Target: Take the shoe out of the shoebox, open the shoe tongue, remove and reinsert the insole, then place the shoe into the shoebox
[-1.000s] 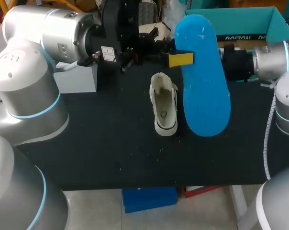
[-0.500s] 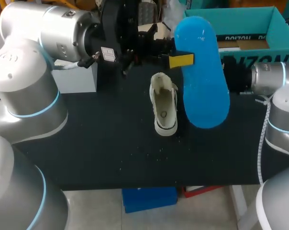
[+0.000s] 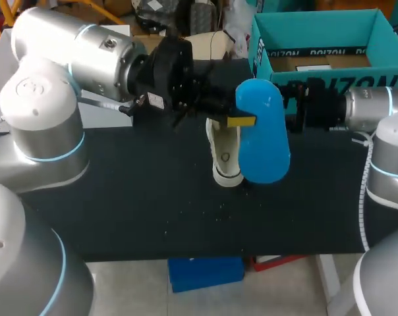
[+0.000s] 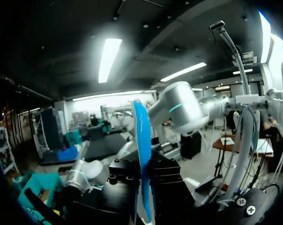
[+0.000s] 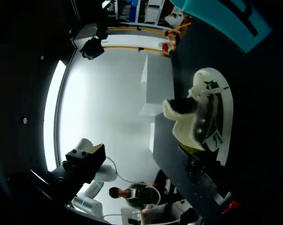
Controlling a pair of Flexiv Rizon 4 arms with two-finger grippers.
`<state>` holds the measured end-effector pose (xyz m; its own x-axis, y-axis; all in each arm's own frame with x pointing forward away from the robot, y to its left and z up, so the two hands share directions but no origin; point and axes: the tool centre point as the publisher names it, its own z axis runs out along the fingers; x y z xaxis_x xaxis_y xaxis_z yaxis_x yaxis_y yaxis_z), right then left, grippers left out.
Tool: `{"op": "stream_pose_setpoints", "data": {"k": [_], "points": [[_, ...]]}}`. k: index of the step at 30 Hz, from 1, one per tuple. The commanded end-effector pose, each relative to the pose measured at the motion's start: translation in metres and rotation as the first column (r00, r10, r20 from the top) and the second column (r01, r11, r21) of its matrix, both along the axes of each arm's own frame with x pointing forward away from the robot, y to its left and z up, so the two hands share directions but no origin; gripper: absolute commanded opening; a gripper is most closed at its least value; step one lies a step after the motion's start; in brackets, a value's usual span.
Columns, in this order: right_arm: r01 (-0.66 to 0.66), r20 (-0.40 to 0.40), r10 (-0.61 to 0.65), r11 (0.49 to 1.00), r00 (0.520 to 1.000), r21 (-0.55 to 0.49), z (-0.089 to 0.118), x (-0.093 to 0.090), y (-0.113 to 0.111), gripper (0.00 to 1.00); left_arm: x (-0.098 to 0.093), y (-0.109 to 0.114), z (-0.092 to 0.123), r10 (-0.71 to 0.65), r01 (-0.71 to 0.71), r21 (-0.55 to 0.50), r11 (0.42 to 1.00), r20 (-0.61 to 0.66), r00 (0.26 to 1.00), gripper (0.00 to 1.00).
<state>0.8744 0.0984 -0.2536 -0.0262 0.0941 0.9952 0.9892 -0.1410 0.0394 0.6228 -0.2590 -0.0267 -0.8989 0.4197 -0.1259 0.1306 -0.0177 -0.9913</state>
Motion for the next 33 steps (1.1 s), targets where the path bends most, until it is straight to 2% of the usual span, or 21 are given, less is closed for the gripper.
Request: {"op": "stream_pose_setpoints", "data": {"k": [1, 18, 20, 21, 24, 26, 27, 29, 30, 32, 33], "points": [[0.001, 0.0, -0.001, 1.0, 1.0, 0.001, -0.001, 0.001, 0.001, 1.0, 0.022, -0.013, -0.041, -0.048, 0.047, -0.019, 0.999, -0.111, 0.993, 0.0], [0.001, 0.0, -0.001, 1.0, 1.0, 0.001, -0.001, 0.001, 0.001, 1.0, 0.022, -0.013, -0.041, -0.048, 0.047, -0.019, 0.999, -0.111, 0.993, 0.0], [0.001, 0.0, -0.001, 1.0, 1.0, 0.001, -0.001, 0.001, 0.001, 1.0, 0.01, -0.016, -0.047, 0.006, -0.006, 0.01, 1.0, 0.015, 1.0, 0.0], [0.001, 0.0, -0.001, 1.0, 1.0, 0.001, -0.001, 0.001, 0.001, 1.0, 0.007, -0.018, -0.059, 0.015, -0.014, -0.017, 1.0, 0.049, 0.999, 0.0], [0.001, 0.0, -0.001, 1.0, 1.0, 0.001, -0.001, 0.001, 0.001, 1.0, 0.001, -0.02, -0.092, 0.067, -0.068, -0.001, 0.998, 0.19, 0.979, 0.0], [0.001, 0.0, -0.001, 1.0, 1.0, 0.001, -0.001, 0.001, 0.001, 1.0, -0.003, -0.019, -0.109, 0.104, -0.12, 0.019, 0.993, 0.377, 0.92, 0.0], [0.001, 0.0, -0.001, 1.0, 1.0, 0.001, -0.001, 0.001, 0.001, 1.0, -0.005, -0.018, -0.117, 0.11, -0.122, 0.005, 0.993, 0.396, 0.912, 0.0], [0.001, 0.0, -0.001, 1.0, 1.0, 0.001, -0.001, 0.001, 0.001, 1.0, -0.01, -0.015, -0.131, 0.156, -0.177, -0.014, 0.984, 0.544, 0.824, 0.0], [0.001, 0.0, -0.001, 1.0, 1.0, 0.001, -0.001, 0.001, 0.001, 1.0, -0.01, -0.014, -0.135, 0.17, -0.188, -0.028, 0.982, 0.571, 0.803, 0.0], [0.001, 0.0, -0.001, 1.0, 1.0, 0.001, -0.001, 0.001, 0.001, 1.0, -0.011, -0.012, -0.145, 0.22, -0.266, -0.036, 0.963, 0.673, 0.706, 0.0], [0.001, 0.0, -0.001, 1.0, 1.0, 0.001, -0.001, 0.001, 0.001, 1.0, -0.01, -0.01, -0.15, 0.242, -0.288, -0.048, 0.956, 0.682, 0.69, 0.0]]}}
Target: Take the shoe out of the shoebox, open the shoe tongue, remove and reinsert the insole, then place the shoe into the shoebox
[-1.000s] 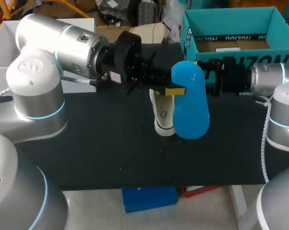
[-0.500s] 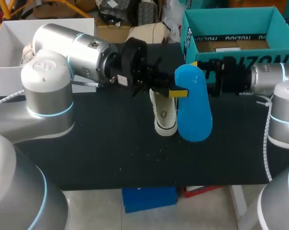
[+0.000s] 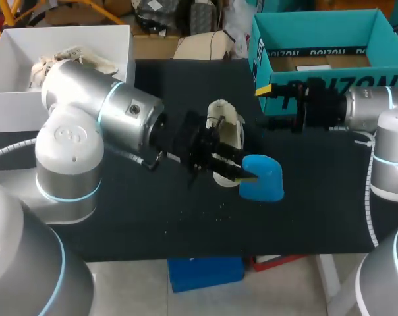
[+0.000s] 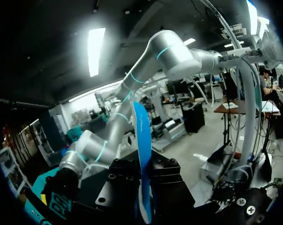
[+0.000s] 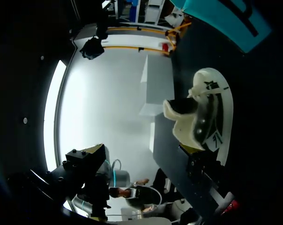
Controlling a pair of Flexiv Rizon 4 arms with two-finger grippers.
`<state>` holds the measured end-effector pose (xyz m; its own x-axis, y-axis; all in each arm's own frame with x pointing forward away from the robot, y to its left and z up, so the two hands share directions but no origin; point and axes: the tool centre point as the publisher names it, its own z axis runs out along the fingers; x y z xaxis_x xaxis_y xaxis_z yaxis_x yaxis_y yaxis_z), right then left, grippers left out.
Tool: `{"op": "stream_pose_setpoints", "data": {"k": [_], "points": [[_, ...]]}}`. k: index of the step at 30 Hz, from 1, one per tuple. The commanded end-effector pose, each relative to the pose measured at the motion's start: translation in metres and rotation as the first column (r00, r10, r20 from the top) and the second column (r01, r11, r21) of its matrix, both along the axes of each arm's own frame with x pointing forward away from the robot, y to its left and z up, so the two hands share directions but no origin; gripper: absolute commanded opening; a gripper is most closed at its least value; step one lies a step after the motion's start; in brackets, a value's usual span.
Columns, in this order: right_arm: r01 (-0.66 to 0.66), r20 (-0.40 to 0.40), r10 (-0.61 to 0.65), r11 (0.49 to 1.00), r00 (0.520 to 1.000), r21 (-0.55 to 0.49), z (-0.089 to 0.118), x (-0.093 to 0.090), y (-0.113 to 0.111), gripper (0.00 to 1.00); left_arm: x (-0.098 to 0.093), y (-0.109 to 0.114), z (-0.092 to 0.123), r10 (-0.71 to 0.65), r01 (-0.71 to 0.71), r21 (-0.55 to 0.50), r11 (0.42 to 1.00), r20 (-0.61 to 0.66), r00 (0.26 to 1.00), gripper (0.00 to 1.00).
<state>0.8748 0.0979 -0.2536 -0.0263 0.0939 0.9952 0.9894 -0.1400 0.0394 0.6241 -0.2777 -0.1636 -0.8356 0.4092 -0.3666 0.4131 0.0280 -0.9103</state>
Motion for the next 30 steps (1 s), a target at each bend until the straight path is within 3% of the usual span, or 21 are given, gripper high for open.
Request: {"op": "stream_pose_setpoints", "data": {"k": [1, 6, 8, 22, 23, 26, 30], "points": [[0.002, 0.0, -0.002, 1.0, 1.0, 0.0, -0.001, 0.0, 0.001, 1.0, -0.01, 0.01, -0.016, 0.292, -0.293, -0.075, 0.953, 0.479, 0.828, 0.0], [0.002, 0.0, -0.002, 1.0, 1.0, 0.0, -0.001, 0.0, 0.001, 1.0, -0.003, 0.015, -0.026, 0.396, -0.434, -0.082, 0.897, 0.584, 0.709, 0.0], [0.002, 0.0, -0.002, 1.0, 1.0, 0.0, -0.001, 0.0, 0.001, 1.0, 0.004, 0.019, -0.027, 0.416, -0.451, -0.082, 0.889, 0.556, 0.719, 0.0], [0.002, 0.0, -0.002, 1.0, 1.0, 0.0, -0.001, 0.0, 0.001, 1.0, 0.004, 0.019, -0.027, 0.416, -0.451, -0.082, 0.889, 0.556, 0.719, 0.0], [0.002, 0.0, -0.002, 1.0, 1.0, 0.0, -0.001, 0.0, 0.001, 1.0, 0.002, 0.018, -0.026, 0.445, -0.446, -0.162, 0.88, 0.608, 0.658, 0.0], [0.002, 0.0, -0.002, 1.0, 1.0, 0.0, -0.001, 0.0, 0.001, 1.0, 0.0, 0.025, -0.03, 0.529, -0.411, -0.337, 0.847, 0.616, 0.584, 0.0], [0.002, 0.0, -0.002, 1.0, 1.0, 0.0, -0.001, 0.0, 0.001, 1.0, 0.01, 0.041, -0.043, 0.572, -0.394, -0.416, 0.819, 0.629, 0.526, 0.0]]}}
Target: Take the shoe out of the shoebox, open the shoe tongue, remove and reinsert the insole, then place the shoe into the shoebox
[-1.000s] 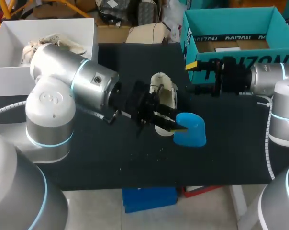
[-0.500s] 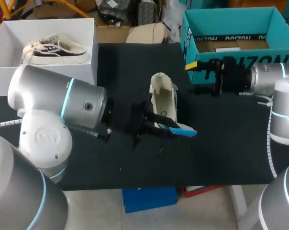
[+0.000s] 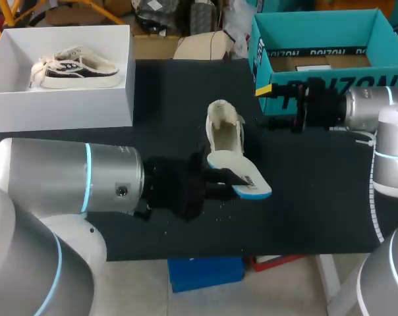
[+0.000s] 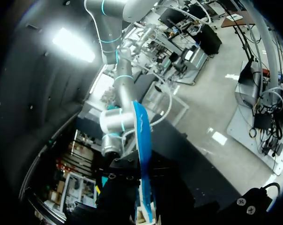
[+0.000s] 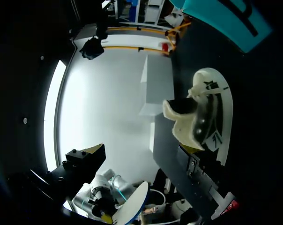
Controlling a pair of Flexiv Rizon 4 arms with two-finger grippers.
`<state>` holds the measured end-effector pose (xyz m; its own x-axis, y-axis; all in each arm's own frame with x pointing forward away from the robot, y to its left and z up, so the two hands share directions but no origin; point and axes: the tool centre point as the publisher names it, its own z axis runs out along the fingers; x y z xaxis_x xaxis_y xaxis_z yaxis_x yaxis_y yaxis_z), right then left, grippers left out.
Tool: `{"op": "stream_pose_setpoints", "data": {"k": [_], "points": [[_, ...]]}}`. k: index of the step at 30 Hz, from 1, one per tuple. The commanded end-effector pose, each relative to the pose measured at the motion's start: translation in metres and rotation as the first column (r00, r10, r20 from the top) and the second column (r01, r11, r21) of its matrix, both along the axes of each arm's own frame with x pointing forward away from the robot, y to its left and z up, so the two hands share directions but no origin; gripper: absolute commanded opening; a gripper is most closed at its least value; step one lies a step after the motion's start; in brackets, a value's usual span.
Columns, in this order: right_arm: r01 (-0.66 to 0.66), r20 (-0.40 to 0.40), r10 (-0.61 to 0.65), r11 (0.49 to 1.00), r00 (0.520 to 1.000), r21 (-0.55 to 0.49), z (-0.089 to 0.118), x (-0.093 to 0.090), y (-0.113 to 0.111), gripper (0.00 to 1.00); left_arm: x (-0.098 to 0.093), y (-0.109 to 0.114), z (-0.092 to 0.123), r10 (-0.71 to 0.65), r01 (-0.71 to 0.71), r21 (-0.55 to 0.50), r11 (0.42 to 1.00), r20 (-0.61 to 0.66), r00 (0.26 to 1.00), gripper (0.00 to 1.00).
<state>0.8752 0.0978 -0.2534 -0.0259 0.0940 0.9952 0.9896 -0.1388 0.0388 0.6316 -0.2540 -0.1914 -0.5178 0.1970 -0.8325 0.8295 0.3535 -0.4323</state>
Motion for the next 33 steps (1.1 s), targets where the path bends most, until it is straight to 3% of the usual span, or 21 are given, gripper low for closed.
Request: {"op": "stream_pose_setpoints", "data": {"k": [1, 16, 33], "points": [[0.004, 0.001, -0.004, 1.0, 1.0, 0.0, -0.001, 0.0, 0.002, 1.0, 0.005, 0.02, -0.019, 0.096, -0.018, -0.351, 0.936, 0.208, 0.973, 0.0], [0.004, 0.001, -0.004, 1.0, 1.0, 0.0, -0.001, 0.0, 0.002, 1.0, 0.042, 0.056, -0.057, -0.09, 0.325, -0.397, 0.859, 0.507, 0.857, 0.0], [0.004, 0.001, -0.004, 1.0, 1.0, 0.0, -0.001, 0.0, 0.002, 1.0, 0.041, 0.053, -0.059, -0.099, 0.328, -0.384, 0.863, 0.508, 0.855, 0.0]]}}
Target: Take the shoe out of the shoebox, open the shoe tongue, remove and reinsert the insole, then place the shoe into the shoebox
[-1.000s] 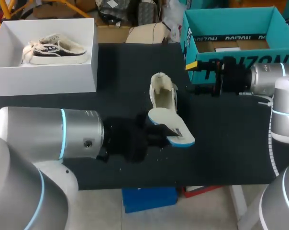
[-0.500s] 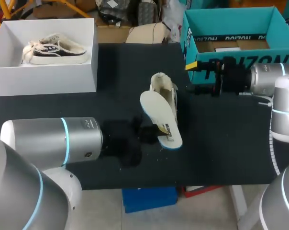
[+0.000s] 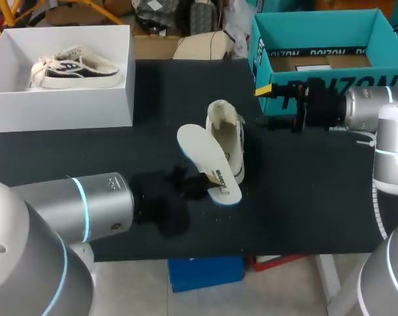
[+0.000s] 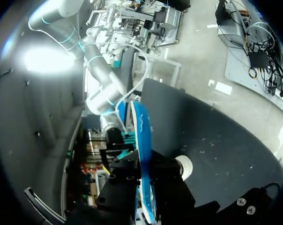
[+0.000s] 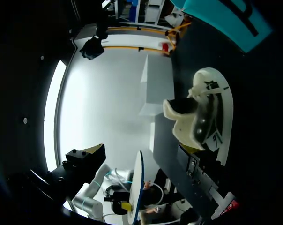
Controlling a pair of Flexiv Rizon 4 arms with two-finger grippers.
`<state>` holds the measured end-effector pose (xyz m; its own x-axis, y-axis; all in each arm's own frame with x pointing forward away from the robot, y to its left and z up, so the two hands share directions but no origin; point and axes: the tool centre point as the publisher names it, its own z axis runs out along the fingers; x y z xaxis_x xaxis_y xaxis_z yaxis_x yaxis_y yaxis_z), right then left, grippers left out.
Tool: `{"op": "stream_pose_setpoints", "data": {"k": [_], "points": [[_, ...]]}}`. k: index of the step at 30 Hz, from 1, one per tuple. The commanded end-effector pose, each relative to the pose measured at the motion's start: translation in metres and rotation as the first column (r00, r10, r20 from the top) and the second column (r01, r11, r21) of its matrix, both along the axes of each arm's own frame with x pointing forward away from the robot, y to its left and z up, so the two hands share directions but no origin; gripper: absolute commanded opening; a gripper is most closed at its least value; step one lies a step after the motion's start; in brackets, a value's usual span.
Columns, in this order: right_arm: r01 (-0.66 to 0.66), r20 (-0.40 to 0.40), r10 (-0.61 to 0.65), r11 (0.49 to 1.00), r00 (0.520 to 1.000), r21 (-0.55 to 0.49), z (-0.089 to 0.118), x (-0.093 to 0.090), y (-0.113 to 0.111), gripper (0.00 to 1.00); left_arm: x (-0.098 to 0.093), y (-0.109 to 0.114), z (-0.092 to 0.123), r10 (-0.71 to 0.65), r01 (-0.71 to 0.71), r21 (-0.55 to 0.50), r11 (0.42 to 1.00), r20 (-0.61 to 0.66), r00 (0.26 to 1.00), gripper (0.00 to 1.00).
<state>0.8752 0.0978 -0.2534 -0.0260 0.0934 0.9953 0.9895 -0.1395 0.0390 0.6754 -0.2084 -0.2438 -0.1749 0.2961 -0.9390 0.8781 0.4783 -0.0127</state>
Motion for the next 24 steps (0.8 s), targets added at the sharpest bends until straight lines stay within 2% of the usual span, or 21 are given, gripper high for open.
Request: {"op": "stream_pose_setpoints", "data": {"k": [1, 7, 24], "points": [[0.003, 0.001, -0.003, 1.0, 1.0, 0.0, -0.001, 0.0, 0.002, 1.0, -0.004, 0.007, -0.008, -0.403, 0.455, -0.472, 0.755, 0.214, 0.89, 0.0], [0.003, 0.001, -0.003, 1.0, 1.0, 0.0, -0.001, 0.0, 0.002, 1.0, -0.012, 0.002, -0.009, -0.431, 0.479, -0.482, 0.734, 0.215, 0.876, 0.0], [0.003, 0.001, -0.003, 1.0, 1.0, 0.0, -0.001, 0.0, 0.002, 1.0, -0.02, 0.005, -0.001, -0.447, 0.492, -0.502, 0.711, 0.217, 0.868, 0.0]]}}
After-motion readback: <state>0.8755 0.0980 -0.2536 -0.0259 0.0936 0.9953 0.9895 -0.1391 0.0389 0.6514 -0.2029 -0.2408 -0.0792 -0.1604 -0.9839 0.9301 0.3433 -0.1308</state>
